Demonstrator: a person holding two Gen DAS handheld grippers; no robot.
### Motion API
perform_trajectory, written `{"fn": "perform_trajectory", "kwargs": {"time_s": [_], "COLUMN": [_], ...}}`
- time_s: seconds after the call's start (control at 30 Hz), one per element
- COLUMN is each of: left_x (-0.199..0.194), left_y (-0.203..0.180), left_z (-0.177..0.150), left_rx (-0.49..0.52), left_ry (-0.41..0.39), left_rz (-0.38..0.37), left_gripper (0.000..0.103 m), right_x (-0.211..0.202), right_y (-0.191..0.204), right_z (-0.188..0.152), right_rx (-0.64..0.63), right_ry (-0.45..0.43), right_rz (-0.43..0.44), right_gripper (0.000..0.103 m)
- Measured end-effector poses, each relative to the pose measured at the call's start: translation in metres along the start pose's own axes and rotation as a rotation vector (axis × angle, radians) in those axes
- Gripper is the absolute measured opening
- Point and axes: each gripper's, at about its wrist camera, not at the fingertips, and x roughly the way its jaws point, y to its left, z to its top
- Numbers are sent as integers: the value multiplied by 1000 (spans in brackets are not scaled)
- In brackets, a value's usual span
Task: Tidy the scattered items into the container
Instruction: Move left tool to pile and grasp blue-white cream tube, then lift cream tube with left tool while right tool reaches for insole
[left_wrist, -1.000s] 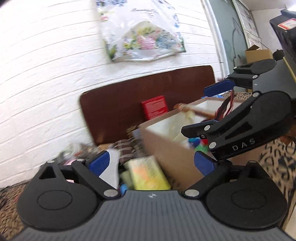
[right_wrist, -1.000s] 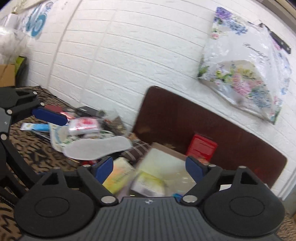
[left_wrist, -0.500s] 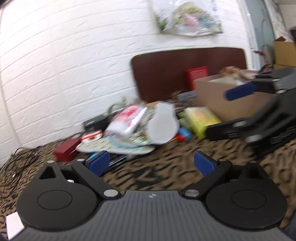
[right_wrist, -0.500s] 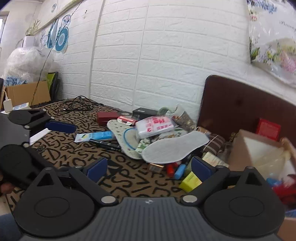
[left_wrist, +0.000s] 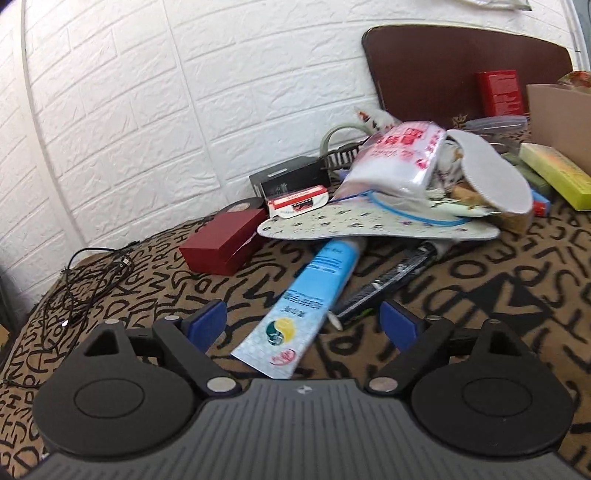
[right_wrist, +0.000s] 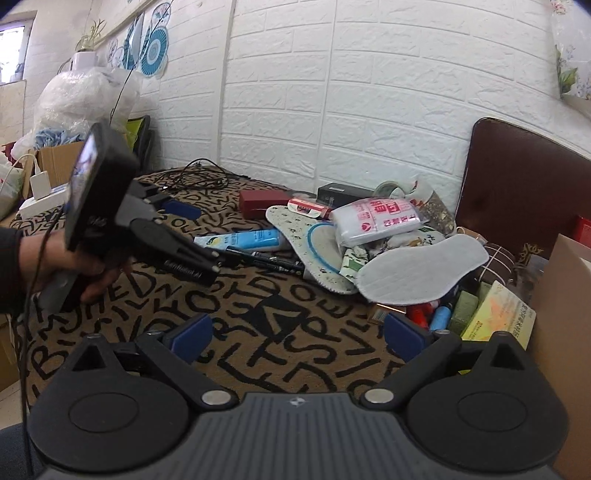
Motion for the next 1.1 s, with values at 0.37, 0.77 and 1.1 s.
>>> {"fn": "perform_trajectory", "kwargs": {"time_s": [0.37, 0.77, 1.1], "left_x": [28, -13, -63], "left_y": [21, 7, 14], "left_z": [3, -11, -25], "left_rx": [-42, -36, -77], "left_ry": [74, 46, -2], "left_rz": [-231, -329, -327], "left_gripper": [68, 37, 20], "right_x": [3, 6, 5], "right_y": [-10, -10, -10], "right_z": [0, 1, 2], "right_rx": [20, 34, 38], "right_ry": [15, 12, -6], "right_rz": [-4, 40, 58], "right_gripper": [103, 103, 103]}}
